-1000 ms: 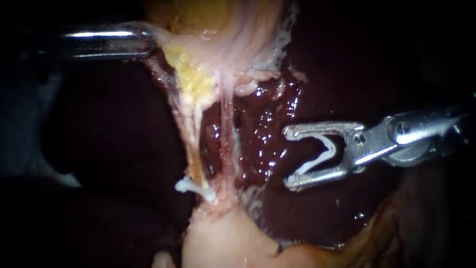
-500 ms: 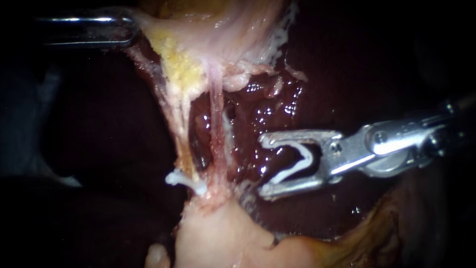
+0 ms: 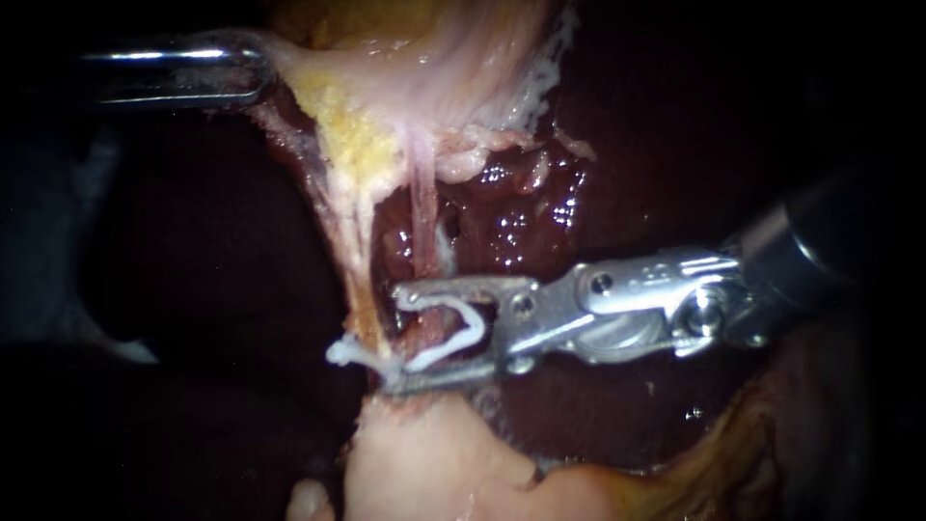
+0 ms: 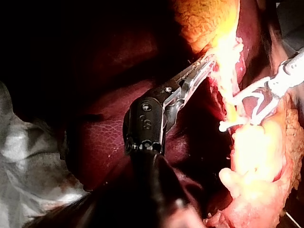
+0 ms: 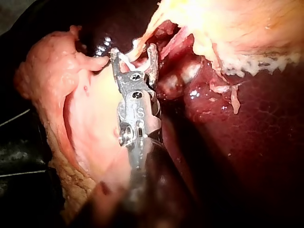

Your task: Clipping second clip left tube

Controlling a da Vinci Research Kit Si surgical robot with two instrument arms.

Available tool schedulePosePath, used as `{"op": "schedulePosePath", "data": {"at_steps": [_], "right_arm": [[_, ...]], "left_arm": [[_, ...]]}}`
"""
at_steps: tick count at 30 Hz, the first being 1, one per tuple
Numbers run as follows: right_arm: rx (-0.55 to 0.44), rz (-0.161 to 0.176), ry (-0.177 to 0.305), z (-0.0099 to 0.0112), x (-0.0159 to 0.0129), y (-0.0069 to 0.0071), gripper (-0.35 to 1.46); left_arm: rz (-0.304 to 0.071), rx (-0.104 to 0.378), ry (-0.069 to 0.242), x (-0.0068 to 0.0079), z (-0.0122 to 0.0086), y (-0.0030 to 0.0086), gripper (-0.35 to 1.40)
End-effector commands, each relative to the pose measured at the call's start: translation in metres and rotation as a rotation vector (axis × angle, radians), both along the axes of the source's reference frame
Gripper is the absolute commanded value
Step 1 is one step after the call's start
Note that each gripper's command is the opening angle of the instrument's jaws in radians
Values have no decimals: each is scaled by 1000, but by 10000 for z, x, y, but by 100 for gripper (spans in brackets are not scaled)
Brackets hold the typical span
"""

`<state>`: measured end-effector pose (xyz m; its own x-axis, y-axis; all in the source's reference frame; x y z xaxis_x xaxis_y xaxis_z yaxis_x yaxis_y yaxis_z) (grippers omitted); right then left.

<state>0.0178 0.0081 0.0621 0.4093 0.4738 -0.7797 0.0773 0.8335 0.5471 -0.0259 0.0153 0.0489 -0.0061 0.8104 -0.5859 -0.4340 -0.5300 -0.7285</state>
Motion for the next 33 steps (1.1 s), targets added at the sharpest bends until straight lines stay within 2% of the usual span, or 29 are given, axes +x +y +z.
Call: {"op": "schedulePosePath", "data": {"at_steps": [1,4,8,17,21,25,33], "right_arm": [[-1,-1,-1,4,0,1,50],[-5,-1,-2,13,0,3,50],[1,-18,9,19,4,2,50],[27,-87,123,16,46,-6,48],[33,-99,136,18,65,-14,47],[44,-115,153,17,71,-25,47],[53,-130,183,-7,69,-47,46]], "left_arm": [[0,0,0,0,0,0,-35],[0,0,0,0,-1,0,-35],[0,0,0,0,-1,0,-35],[1,0,-1,-2,-1,0,-35],[1,0,-1,-3,-1,0,-35],[1,0,-1,-3,-1,0,-35],[1,0,-1,-2,-1,0,-35]]}}
